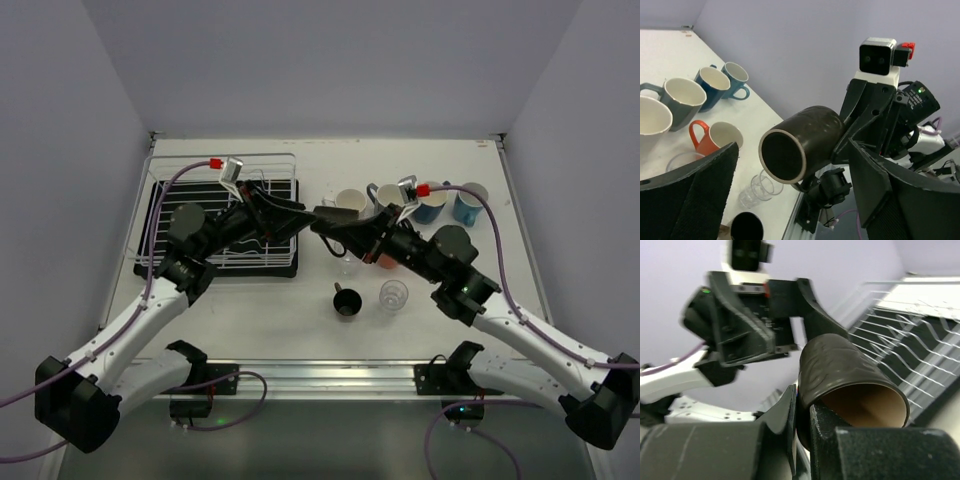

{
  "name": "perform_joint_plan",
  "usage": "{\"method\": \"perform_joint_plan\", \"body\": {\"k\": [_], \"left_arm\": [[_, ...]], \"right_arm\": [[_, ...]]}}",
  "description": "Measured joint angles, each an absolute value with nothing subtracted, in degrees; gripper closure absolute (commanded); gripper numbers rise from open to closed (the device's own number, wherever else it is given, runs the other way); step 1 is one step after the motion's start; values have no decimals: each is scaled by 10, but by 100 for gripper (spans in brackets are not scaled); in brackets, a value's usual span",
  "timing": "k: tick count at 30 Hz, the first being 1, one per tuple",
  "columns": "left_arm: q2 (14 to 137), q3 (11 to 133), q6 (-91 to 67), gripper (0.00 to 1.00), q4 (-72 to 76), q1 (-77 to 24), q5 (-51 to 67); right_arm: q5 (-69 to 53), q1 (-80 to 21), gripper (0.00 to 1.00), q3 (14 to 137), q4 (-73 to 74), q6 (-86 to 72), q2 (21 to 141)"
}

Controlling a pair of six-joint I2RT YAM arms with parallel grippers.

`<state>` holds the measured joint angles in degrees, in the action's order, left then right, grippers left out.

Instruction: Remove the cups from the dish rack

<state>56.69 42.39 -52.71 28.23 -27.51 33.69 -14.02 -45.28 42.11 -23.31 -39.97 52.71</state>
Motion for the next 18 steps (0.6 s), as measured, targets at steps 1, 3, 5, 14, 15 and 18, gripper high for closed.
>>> {"method": "perform_joint_plan", "body": {"k": [1, 3, 5, 14, 15, 18], "left_arm": [[564, 429, -513, 3, 259, -275, 335], [558, 440, -483, 0, 216, -275, 330], [548, 453, -444, 0, 159, -275, 321], [458, 513, -241, 0, -115, -275, 204], [441, 513, -223, 0, -138, -275, 184], [386, 503, -187, 0, -184, -275, 123]], "right_arm": [[-131, -452, 100, 426, -207, -394, 522], [-103, -452, 100, 452, -122, -375, 512], [-64, -452, 100, 483, -35, -356, 505], [105, -384, 100, 596, 332, -298, 473], [117, -362, 100, 599, 357, -293, 479], [141, -294, 100, 601, 411, -280, 508]]}}
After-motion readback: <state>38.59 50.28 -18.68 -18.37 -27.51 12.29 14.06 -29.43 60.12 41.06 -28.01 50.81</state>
